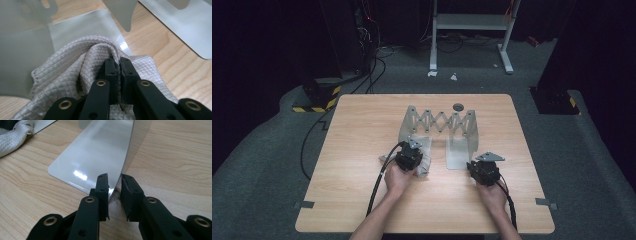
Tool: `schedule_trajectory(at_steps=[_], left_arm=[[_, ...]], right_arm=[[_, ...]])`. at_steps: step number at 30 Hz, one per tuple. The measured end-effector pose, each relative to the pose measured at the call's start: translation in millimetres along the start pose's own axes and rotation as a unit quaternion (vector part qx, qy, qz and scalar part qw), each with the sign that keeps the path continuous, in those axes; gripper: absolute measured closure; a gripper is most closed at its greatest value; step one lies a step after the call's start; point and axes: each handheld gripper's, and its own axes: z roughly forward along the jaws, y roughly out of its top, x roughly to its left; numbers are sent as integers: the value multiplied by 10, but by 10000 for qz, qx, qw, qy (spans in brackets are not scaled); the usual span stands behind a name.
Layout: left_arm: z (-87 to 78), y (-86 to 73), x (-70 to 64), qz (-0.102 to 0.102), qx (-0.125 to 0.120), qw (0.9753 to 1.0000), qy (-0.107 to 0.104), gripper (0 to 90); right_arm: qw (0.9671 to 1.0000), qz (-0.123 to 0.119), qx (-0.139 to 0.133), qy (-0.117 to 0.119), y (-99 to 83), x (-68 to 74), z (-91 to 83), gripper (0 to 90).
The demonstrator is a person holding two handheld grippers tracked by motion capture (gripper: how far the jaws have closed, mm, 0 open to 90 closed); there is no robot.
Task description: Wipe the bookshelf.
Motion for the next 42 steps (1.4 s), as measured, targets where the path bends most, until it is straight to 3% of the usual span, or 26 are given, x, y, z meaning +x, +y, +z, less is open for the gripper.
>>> schedule_trajectory(at_steps=[4, 11, 18, 21, 36, 42], left_arm=[[-21, -17, 70, -168, 22, 9998, -59, 858], [-5, 16, 12, -230, -112, 9995, -186, 861], [-6, 114, -2, -139, -118, 9997, -173, 865], [53, 90, 20, -123, 5, 9998, -145, 865], [214, 255, 89, -292, -2, 9995, -80, 864], [151, 208, 71, -154, 101, 9998, -115, 863]], right_arm=[[10000, -6, 0, -7, -1, 4, 0, 762], [10000, 0, 1, -12, -1, 8, -1, 762], [10000, 7, 0, -4, -1, 7, 0, 762], [10000, 8, 2, -1, -1, 7, -1, 762], [10000, -14, 3, -5, -1, 8, -1, 761], [10000, -2, 4, -2, -1, 9, -1, 761]])
